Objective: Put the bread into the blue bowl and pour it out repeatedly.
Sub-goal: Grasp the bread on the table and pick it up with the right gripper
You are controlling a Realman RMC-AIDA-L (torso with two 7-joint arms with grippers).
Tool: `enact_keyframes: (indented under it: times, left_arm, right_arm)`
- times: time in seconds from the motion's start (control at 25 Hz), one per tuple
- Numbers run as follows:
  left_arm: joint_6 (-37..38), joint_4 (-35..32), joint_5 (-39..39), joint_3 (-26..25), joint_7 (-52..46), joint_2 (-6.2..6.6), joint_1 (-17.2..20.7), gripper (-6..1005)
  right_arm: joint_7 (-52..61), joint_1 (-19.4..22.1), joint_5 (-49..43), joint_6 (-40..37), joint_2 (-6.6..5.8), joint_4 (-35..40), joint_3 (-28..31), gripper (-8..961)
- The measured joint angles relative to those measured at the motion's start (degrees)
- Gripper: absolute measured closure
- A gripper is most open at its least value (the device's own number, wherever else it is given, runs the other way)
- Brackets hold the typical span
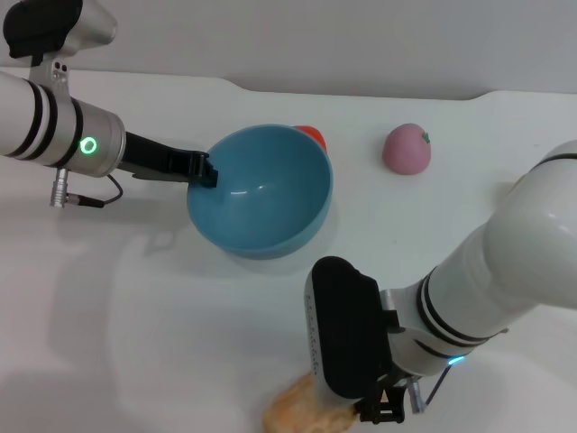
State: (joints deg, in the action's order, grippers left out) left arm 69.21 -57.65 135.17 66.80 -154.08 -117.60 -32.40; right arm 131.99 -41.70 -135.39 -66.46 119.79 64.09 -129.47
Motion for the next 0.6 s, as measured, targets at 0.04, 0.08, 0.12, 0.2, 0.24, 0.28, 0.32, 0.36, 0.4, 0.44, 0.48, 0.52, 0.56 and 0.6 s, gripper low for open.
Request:
enact_keyframes:
  times: [0.04,0.08,0.12,0.2,0.24,0.28,0.32,0.36,0.4,0.44,0.48,0.52,0.56,0.6]
  left_arm:
    - [0.0,0.0,0.0,0.0,0.0,0.00,0.0,974]
    - [-0.1,0.0,-0.1,0.0,0.0,0.00,-0.1,974]
    - [-0.1,0.0,-0.1,0.0,0.0,0.00,-0.1,974]
    - [-0.1,0.0,-0.1,0.0,0.0,0.00,-0.2,974]
    - [-0.1,0.0,-0.1,0.0,0.0,0.00,-0.2,974]
    - [-0.1,0.0,-0.1,0.0,0.0,0.00,-0.2,974]
    - [-0.1,0.0,-0.1,0.0,0.0,0.00,-0.2,974]
    - [-0.1,0.0,-0.2,0.0,0.0,0.00,-0.2,975]
    - [-0.1,0.0,-0.2,0.0,0.0,0.00,-0.2,975]
    - [-0.1,0.0,-0.2,0.0,0.0,0.00,-0.2,975]
    - [0.0,0.0,-0.2,0.0,0.0,0.00,-0.2,975]
    - [0.0,0.0,-0.2,0.0,0.0,0.00,-0.2,975]
    - [0.0,0.0,-0.2,0.0,0.0,0.00,-0.2,975]
    - [0.0,0.0,-0.2,0.0,0.0,0.00,-0.3,975]
  right_arm:
    - [0.0,0.0,-0.1,0.0,0.01,-0.2,0.1,535]
    - [0.0,0.0,-0.1,-0.1,0.01,-0.3,0.3,547]
    - [0.0,0.0,-0.2,-0.2,0.03,-0.4,0.6,558]
    - [0.0,0.4,-0.2,-0.7,0.03,-0.5,1.9,582]
    - [0.0,0.9,-0.3,-1.0,-0.01,-0.4,3.5,593]
    - [0.0,1.4,0.0,-1.4,0.00,-0.4,5.1,605]
    - [0.0,1.9,0.5,-1.9,-0.07,-0.3,7.5,616]
    - [0.0,2.3,1.3,-2.5,-0.13,-0.3,9.6,628]
    - [0.0,2.7,2.1,-3.1,-0.22,-0.2,11.6,640]
    - [-0.2,3.2,3.4,-4.3,-0.38,-0.2,14.7,651]
    - [-0.7,3.8,4.6,-5.6,-0.46,-0.2,17.5,663]
    - [-1.4,4.4,5.7,-6.9,-0.52,-0.2,20.5,671]
    - [-2.3,5.0,6.6,-8.1,-0.59,-0.2,22.8,679]
    - [-3.6,5.9,7.8,-9.5,-0.60,-0.2,25.7,688]
